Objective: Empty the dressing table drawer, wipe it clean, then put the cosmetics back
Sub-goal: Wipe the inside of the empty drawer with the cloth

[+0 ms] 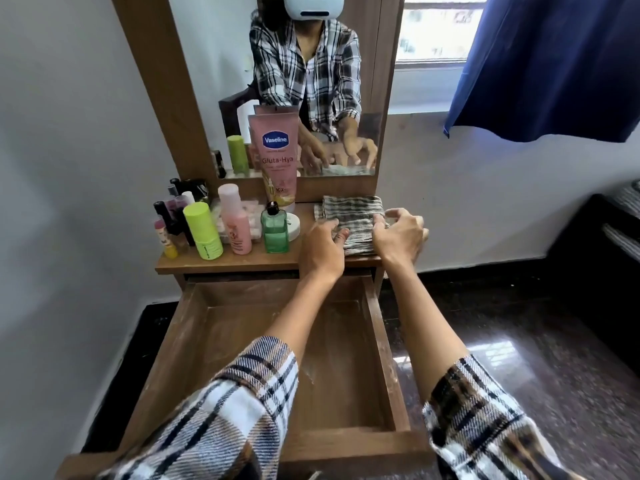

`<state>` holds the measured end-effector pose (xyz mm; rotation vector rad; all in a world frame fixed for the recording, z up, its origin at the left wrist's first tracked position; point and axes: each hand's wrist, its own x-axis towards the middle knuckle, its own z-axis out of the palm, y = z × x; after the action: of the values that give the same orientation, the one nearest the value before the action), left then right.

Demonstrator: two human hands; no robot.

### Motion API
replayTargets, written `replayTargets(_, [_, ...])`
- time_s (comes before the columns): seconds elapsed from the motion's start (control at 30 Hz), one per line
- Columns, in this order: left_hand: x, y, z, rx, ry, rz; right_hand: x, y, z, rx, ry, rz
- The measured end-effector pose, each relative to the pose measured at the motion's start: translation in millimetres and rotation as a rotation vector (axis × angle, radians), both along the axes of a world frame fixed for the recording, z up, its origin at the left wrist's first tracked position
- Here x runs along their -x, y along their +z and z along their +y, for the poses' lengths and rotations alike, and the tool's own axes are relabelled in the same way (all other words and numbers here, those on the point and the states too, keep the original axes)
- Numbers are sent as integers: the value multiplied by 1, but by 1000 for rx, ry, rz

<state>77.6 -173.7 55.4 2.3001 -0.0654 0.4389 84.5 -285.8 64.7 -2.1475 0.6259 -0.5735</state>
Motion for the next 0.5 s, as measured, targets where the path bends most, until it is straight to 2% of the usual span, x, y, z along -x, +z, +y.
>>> replayTargets(0.13, [-6, -9, 1, -91, -32, 14, -19, -9, -7, -3, 72, 162])
replayTargets(0.33, [5, -2, 0, -155, -50, 40, -15, -13, -2, -27, 61, 122])
replayTargets(0.5, [27, 5, 1, -113, -100, 78, 5, -5, 1, -80, 88, 195])
